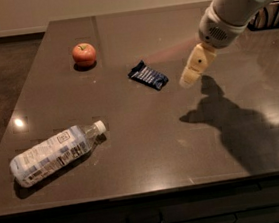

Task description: Pick rxbar blueberry

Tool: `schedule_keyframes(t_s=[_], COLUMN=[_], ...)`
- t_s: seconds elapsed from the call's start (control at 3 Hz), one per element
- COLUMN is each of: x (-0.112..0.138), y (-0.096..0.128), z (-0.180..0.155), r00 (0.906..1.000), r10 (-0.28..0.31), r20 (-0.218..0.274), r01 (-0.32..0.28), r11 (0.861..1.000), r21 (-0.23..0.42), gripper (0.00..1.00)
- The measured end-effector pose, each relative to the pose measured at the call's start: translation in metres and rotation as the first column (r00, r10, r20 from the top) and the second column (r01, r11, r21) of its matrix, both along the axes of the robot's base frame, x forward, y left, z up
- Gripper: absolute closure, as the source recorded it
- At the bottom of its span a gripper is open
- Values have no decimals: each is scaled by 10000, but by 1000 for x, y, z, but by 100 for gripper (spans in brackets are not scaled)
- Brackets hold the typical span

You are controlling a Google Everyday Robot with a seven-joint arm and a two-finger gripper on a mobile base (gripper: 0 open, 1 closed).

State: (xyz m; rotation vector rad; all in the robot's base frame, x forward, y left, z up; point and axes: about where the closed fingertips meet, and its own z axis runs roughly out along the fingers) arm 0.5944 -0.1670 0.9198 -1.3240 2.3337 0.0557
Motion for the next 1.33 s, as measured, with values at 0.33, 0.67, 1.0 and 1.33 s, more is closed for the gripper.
schedule_keyframes(t_s=[0.33, 0.67, 1.0, 1.33], x=[35, 62, 79, 88], y=[15, 33, 53, 68], z=[-22, -40, -56, -70], r00=[9985, 9967, 9949, 9929], r10=[-531, -758, -841, -873], r20=[-135, -298, -552, -808], r01=[536, 775, 877, 922], r11=[9978, 9953, 9939, 9940], r21=[379, 579, 662, 592], gripper=[0, 0, 0, 0])
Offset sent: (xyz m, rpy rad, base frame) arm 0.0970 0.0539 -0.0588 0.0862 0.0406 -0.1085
